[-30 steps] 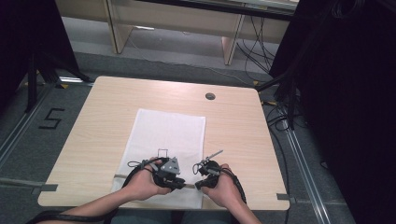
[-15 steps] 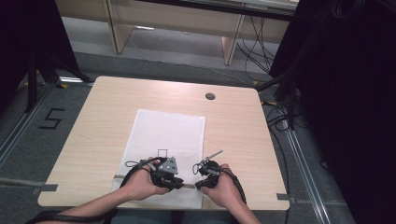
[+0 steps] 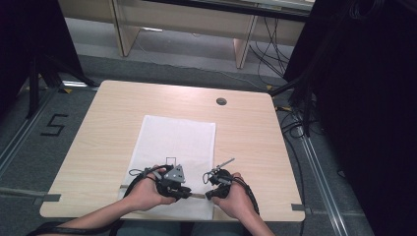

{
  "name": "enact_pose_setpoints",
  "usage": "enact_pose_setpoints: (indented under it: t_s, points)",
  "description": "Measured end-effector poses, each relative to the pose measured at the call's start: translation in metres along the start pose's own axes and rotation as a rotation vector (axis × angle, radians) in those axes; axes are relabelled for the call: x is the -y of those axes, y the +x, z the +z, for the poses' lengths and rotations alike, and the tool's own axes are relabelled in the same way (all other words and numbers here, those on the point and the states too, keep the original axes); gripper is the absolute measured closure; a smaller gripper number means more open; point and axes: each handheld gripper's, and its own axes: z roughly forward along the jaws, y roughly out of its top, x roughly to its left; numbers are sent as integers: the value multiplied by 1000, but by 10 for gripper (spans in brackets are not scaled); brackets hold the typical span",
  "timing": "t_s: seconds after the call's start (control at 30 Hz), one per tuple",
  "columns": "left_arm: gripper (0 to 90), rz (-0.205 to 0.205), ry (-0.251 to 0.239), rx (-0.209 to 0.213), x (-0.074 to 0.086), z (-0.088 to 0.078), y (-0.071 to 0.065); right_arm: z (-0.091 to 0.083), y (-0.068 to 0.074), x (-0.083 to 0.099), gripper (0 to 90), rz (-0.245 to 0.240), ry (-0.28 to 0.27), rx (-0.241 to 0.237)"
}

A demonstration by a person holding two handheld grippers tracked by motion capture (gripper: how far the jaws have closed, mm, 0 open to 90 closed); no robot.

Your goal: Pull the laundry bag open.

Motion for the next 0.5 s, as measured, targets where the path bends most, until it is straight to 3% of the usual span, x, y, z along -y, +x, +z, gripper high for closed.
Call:
enact_pose_setpoints:
  t_s: [0.03, 0.13, 0.5]
  points:
    - [819, 18, 5, -2, 0, -1, 1, 0, 0, 0, 900, 1, 0, -1]
    - [819, -8, 2, -9, 1, -4, 1, 0, 0, 0, 900, 3, 1, -3]
    - [819, -9, -3, -4, 4, -8, 2, 0, -1, 0, 900, 1, 3, 3]
